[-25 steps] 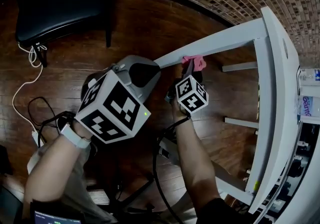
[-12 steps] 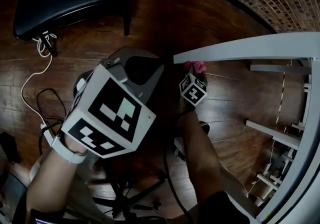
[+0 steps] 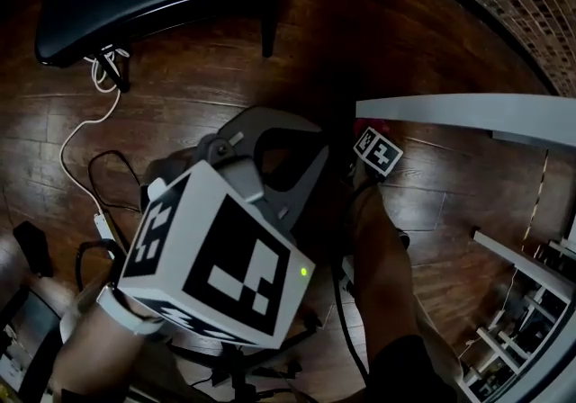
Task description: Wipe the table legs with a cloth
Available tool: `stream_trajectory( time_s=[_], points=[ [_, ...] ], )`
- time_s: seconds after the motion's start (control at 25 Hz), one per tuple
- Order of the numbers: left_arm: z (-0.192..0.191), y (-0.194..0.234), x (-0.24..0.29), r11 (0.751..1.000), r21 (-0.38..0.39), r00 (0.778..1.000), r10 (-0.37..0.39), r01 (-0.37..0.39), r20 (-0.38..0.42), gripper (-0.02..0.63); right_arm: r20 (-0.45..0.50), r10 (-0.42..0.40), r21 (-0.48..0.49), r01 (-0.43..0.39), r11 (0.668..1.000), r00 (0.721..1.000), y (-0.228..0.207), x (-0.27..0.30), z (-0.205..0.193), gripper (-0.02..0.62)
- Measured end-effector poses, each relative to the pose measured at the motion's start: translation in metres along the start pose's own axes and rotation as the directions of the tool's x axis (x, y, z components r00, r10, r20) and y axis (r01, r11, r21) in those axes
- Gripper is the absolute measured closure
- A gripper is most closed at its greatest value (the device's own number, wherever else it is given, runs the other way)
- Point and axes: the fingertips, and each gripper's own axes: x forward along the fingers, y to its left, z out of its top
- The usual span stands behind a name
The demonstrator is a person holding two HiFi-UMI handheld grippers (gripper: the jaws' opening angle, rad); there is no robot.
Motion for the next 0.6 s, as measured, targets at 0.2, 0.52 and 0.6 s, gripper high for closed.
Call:
stream_trajectory(
  time_s=[0.2, 0.52, 0.6],
  points=[
    [0.011, -0.003, 0.001, 0.999, 0.029, 1.0, -0.015, 0.015, 0.002, 0.604, 0.029, -0.019, 0.044, 0.017, 0.999, 0.999, -0.002, -0.015, 0.007, 0.491],
    [0.047, -0.013, -0.026, 0.994, 0.11, 0.997, -0.01, 0.002, 0.073, 0.604, 0.209, -0.005, 0.058, -0.007, 0.998, 0.978, 0.004, -0.122, 0.079, 0.492],
    [0.057, -0.018, -0.036, 0.99, 0.143, 0.994, -0.011, -0.005, 0.109, 0.604, 0.275, -0.001, 0.036, -0.01, 0.999, 0.961, 0.001, -0.16, 0.108, 0.492]
  ],
)
